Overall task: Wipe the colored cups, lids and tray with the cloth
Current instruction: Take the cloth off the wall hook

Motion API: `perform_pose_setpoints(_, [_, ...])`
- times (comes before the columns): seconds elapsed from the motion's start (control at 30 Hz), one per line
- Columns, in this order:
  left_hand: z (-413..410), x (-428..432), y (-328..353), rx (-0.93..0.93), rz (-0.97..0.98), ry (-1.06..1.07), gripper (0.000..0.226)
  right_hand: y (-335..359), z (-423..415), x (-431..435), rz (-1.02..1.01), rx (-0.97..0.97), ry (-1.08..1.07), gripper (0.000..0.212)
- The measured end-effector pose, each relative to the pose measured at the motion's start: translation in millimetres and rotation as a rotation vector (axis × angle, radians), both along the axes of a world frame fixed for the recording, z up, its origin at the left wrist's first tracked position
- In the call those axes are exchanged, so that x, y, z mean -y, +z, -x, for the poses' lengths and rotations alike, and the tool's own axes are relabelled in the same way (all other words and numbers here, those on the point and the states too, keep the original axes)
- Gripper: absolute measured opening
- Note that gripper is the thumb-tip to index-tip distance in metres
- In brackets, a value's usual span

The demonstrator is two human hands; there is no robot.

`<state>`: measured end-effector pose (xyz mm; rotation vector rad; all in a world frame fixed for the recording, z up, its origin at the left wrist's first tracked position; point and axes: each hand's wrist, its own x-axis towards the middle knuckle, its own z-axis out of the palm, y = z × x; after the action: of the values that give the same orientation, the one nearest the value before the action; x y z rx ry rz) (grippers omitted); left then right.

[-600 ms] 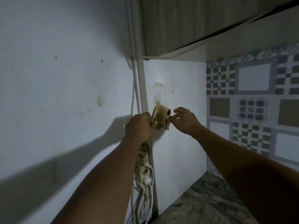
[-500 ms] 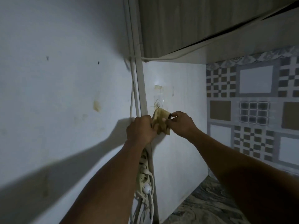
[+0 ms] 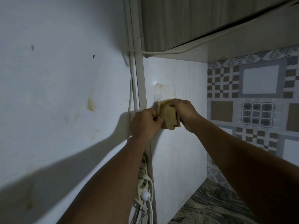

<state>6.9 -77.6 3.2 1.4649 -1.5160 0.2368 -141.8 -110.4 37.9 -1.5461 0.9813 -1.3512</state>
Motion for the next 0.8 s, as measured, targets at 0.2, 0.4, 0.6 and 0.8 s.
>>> perform_pose_setpoints(0.2, [14.9,-8.1,12.1,-0.432,-0.232,-0.402,0.009,-0.8,21.2,-8.0,-0.144,0.226,0.052,0.017])
perform_pose_setpoints(0.4, [28.2,-15.6,8.9,-0.489,-0.373,-0.422,0.039,-32.4,52.9,-10.6,-0.186,0.068,0.04,0.017])
perform_pose_setpoints(0.6, [52.6,-22.5,-7.9,-0.614,-0.558,-0.444,0.04,-53.1,85.7,-26.3,-0.171,-0.047,0.038,0.017])
perform_pose_setpoints(0.8, [69.3,-30.0,-23.1,-0.593,-0.681,-0.453,0.021,-70.4,112.2,-45.5,-0.182,-0.087,0.088,0.024])
